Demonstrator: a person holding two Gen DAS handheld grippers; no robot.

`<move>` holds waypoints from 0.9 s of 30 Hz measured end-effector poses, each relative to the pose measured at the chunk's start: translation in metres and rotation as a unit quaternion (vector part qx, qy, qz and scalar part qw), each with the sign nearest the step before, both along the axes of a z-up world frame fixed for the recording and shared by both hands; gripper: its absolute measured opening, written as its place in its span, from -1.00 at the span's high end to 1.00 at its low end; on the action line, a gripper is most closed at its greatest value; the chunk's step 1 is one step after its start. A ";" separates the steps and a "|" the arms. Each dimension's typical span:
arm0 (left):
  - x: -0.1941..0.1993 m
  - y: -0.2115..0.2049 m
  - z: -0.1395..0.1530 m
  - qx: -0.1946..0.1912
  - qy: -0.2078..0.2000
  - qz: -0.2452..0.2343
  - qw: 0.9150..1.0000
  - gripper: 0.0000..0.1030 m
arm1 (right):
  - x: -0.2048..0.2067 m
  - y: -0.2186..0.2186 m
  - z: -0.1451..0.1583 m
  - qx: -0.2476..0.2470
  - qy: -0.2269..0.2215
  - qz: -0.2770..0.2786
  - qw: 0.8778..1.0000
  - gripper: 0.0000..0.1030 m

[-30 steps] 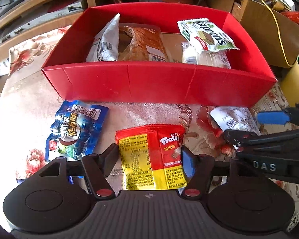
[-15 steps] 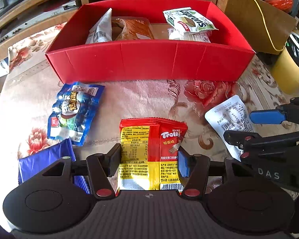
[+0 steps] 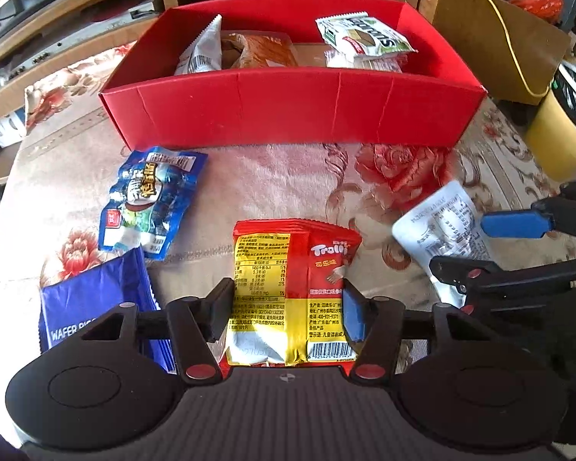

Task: Organize snacks
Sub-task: 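Lift and carry the Trolli bag and foil sachet over the red box with both grippers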

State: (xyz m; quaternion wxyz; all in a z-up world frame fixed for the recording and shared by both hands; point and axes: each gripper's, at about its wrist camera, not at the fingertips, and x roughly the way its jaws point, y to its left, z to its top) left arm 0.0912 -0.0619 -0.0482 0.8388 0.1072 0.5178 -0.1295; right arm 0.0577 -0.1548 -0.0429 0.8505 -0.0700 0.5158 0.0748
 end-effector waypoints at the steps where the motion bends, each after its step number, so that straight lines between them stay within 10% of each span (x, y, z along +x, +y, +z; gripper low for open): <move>1: 0.000 0.000 0.002 0.001 -0.001 0.002 1.000 -0.18 | -0.002 0.002 0.003 0.001 -0.004 0.004 1.000 0.14; 12: 0.008 0.018 0.003 -0.047 0.010 0.005 0.999 -0.19 | -0.001 0.005 0.008 0.024 -0.012 0.003 1.000 0.45; 20: 0.008 0.025 0.003 -0.068 0.018 0.002 0.998 -0.22 | 0.000 -0.029 0.016 0.072 -0.003 -0.060 0.996 -0.22; 27: 0.007 0.024 0.001 -0.068 0.019 -0.009 0.997 -0.33 | 0.007 -0.007 -0.006 0.038 0.041 -0.015 0.998 -0.33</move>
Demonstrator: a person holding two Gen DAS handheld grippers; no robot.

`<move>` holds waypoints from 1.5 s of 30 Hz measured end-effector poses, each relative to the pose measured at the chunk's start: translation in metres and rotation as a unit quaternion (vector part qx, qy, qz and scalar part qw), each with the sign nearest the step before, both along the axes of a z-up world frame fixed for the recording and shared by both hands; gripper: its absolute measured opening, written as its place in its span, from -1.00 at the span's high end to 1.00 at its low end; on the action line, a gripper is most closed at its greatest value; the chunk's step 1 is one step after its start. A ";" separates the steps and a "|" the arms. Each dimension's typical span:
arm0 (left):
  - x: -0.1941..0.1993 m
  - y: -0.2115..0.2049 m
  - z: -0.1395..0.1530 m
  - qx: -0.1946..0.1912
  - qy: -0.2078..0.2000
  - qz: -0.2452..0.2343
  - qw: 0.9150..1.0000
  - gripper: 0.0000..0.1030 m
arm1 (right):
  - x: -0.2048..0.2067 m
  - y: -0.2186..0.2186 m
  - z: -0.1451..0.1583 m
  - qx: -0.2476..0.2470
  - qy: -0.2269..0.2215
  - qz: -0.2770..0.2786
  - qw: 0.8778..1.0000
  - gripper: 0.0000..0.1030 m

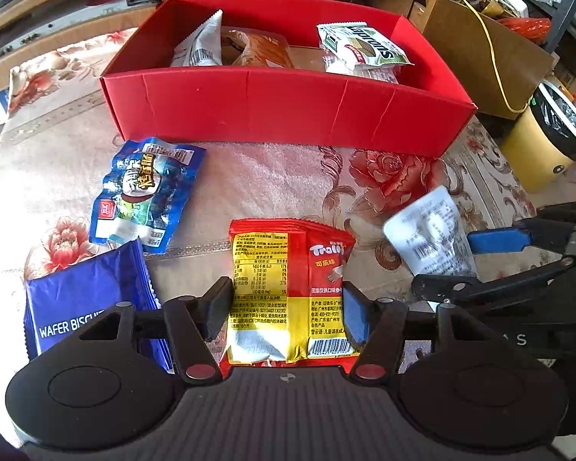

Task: Organize snacks
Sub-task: 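Lift and carry the Trolli bag and foil sachet over the red box with both grippers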

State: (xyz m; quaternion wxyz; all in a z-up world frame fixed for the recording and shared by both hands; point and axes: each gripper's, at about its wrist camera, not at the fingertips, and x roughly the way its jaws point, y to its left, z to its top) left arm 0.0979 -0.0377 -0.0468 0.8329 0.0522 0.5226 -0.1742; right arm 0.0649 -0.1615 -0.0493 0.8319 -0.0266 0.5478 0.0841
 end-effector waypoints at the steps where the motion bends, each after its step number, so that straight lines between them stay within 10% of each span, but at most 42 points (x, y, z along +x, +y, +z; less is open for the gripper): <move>1: 0.001 0.001 0.000 -0.002 0.001 -0.001 1.000 -0.33 | 0.000 -0.001 -0.001 -0.003 -0.002 0.004 1.000 -0.45; 8: -0.007 -0.009 -0.001 0.031 -0.018 -0.021 0.999 -0.25 | -0.008 0.011 0.001 -0.012 -0.012 0.038 0.999 -0.19; 26: 0.000 0.000 0.038 -0.033 -0.047 0.004 0.998 -0.18 | -0.014 -0.009 0.042 0.052 -0.080 -0.016 0.995 -0.18; 45: 0.049 -0.033 0.081 -0.009 -0.139 0.009 0.990 -0.15 | 0.030 -0.028 0.085 0.055 -0.170 -0.072 0.981 -0.17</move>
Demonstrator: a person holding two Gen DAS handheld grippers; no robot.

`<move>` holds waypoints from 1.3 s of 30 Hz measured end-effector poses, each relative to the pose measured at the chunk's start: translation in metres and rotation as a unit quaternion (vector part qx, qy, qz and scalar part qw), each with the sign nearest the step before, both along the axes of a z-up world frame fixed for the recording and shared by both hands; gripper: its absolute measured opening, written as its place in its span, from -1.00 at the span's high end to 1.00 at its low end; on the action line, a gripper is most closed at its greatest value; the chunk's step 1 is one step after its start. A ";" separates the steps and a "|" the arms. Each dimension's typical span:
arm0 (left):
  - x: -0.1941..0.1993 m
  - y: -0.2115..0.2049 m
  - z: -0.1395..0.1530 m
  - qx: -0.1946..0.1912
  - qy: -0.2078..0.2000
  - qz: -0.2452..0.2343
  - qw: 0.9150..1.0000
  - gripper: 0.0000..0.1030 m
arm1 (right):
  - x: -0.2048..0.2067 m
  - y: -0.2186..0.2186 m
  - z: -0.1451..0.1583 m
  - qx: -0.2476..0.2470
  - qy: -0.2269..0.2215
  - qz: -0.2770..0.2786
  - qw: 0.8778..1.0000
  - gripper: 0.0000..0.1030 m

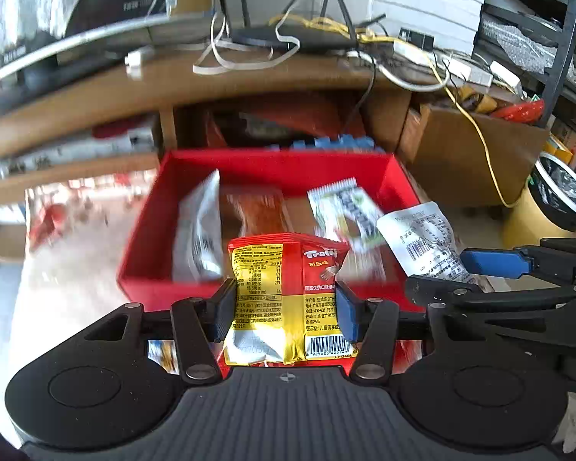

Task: Organize snacks
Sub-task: 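Lift and carry the Trolli bag and foil sachet over the red box with both grippers, then lower both packets into the red box and open both grippers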

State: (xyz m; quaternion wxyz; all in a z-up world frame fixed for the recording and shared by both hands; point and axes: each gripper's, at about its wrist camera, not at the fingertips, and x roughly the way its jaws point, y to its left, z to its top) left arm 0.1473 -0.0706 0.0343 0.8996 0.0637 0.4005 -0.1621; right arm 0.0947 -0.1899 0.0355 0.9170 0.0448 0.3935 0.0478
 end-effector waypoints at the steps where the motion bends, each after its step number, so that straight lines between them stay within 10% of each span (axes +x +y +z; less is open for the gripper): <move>1: 0.003 -0.002 0.002 0.003 -0.007 0.001 1.000 -0.14 | 0.003 -0.002 0.002 0.001 -0.004 -0.003 1.000 -0.17; 39: 0.093 -0.018 -0.030 0.035 0.008 0.033 0.999 -0.14 | 0.109 -0.008 -0.026 -0.036 0.005 -0.018 0.999 -0.19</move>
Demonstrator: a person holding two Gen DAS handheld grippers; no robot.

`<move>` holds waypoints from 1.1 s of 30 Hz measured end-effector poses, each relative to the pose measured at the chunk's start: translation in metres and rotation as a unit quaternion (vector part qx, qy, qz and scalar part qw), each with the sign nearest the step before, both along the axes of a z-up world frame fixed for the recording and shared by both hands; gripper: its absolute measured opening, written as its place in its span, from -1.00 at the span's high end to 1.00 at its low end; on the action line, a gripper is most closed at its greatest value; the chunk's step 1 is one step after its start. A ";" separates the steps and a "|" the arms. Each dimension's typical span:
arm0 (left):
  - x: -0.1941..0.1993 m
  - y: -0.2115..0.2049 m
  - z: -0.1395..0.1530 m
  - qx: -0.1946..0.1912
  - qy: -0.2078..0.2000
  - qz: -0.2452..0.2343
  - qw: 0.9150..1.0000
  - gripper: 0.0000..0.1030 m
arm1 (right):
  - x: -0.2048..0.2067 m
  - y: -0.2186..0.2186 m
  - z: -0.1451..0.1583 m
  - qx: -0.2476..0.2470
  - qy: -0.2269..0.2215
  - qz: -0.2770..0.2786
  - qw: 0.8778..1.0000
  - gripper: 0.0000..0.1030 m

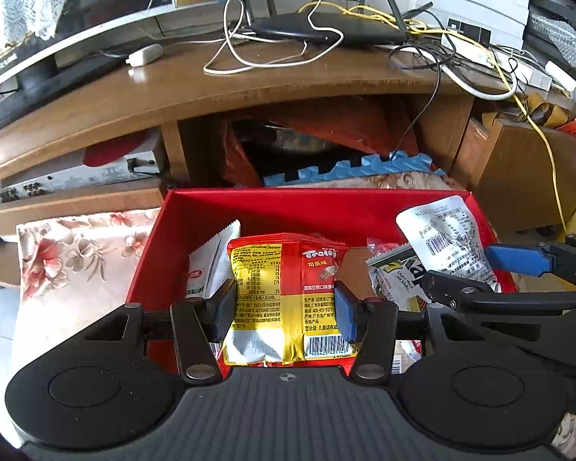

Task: Organize snacks
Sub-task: 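Lower both packets into the red box and open both grippers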

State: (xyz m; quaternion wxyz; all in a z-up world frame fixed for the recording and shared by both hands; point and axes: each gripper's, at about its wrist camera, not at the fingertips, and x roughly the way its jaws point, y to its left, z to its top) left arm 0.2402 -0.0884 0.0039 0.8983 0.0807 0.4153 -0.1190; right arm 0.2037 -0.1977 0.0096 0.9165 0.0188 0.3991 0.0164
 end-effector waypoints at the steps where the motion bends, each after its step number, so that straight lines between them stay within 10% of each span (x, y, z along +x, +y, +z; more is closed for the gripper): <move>1: 0.000 0.000 -0.001 0.000 0.001 0.000 1.000 -0.14 | 0.001 0.000 -0.001 0.001 0.002 0.000 1.000 -0.20; 33: -0.006 0.005 0.006 -0.008 -0.009 0.000 1.000 -0.39 | -0.001 -0.009 0.003 0.008 0.002 -0.016 1.000 -0.32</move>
